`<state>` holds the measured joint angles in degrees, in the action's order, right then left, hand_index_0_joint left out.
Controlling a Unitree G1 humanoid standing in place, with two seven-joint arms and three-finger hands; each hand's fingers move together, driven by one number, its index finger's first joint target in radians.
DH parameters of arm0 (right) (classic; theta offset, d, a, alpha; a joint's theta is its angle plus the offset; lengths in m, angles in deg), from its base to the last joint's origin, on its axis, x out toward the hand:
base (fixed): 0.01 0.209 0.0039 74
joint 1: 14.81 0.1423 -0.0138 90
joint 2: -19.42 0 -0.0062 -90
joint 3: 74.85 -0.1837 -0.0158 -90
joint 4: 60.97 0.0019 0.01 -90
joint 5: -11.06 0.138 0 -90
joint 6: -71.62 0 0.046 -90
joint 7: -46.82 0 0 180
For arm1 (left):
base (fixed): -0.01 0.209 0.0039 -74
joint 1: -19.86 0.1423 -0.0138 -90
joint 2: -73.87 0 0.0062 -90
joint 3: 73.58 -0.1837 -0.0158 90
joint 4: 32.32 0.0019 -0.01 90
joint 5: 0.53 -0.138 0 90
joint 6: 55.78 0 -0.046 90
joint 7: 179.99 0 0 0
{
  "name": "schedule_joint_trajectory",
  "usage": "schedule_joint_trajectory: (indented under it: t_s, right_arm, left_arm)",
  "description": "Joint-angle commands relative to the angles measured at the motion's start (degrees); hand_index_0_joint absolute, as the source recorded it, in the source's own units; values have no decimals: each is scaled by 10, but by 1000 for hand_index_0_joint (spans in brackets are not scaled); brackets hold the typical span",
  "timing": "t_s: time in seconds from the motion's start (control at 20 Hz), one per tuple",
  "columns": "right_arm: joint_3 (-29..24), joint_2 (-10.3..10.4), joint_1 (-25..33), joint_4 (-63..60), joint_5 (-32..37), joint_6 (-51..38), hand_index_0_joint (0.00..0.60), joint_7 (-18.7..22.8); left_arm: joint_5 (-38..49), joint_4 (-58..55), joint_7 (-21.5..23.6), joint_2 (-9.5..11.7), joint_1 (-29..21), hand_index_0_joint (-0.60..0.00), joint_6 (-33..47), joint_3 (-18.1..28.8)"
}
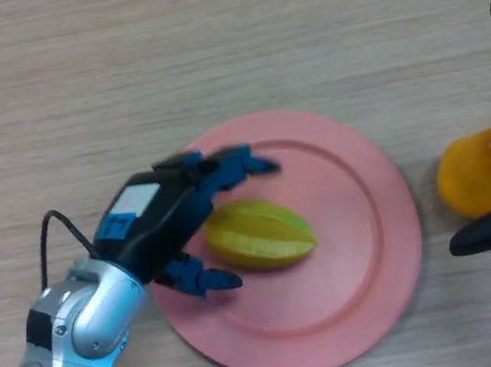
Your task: Pick up the yellow starfruit and place it on the plate
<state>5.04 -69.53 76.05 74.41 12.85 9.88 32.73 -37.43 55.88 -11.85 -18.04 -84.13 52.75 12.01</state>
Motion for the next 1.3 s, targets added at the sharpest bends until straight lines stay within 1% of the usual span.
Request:
schedule_joint_trajectory:
  t_s: [0.05,0.1,0.15,0.2,0.25,0.3,0.35,0.4,0.45,0.5,0.55,0.65,0.8,0.9,0.95,1.0,1.1,1.15,1.3]
  right_arm:
    - [-19,-13,13,31,-1,-68,0,5]
    - [-19,-13,13,30,-1,-68,0,6]
    - [-17,-13,12,26,-2,-74,0,8]
    - [-16,-12,10,24,-4,-79,0,7]
    - [-12,-11,8,21,-4,-80,0,7]
    - [-12,-11,10,21,-3,-76,0,7]
    - [-11,-10,8,20,-1,-80,0,7]
    - [-12,-10,8,20,1,-79,0,7]
    - [-11,-10,9,17,4,-79,0,8]
    - [-10,-9,9,15,5,-80,0,10]
    - [-8,-7,8,15,14,-77,0,12]
    - [-8,-5,2,12,27,-77,0,13]
    - [-2,-7,10,7,31,-72,0,18]
    - [2,-9,17,2,32,-77,0,16]
    - [1,-12,32,-5,39,-72,0,20]
    - [-1,-14,36,-6,46,-64,0,20]
    - [3,-16,33,-20,41,-77,0,16]
    - [4,-15,37,-28,43,-80,0,22]
    - [5,-15,36,-29,43,-80,0,25]
  left_arm:
    - [93,-84,64,25,-9,0,12,72]
    - [117,-99,64,27,-10,0,6,81]
    - [173,-120,64,36,-6,0,-2,100]
    - [191,-130,64,40,-2,0,-7,110]
    - [261,-158,53,50,7,0,-35,136]
    - [302,-168,44,54,11,0,-46,147]
    - [364,-171,38,60,19,0,-60,164]
    - [392,-169,30,62,25,0,-64,170]
    - [459,-182,15,63,41,0,-112,184]
    - [491,-191,7,62,50,0,-130,191]
    - [581,-227,-7,63,69,0,-215,213]
    - [605,-236,-7,61,87,0,-239,225]
    - [598,-243,-3,64,92,0,-254,231]
    - [562,-249,5,68,86,0,-256,228]
    - [551,-254,9,67,83,0,-261,228]
    - [550,-257,9,68,83,0,-265,229]
    - [548,-260,13,69,74,0,-279,223]
    - [539,-259,4,70,73,0,-271,221]
    - [534,-248,6,74,61,0,-264,223]
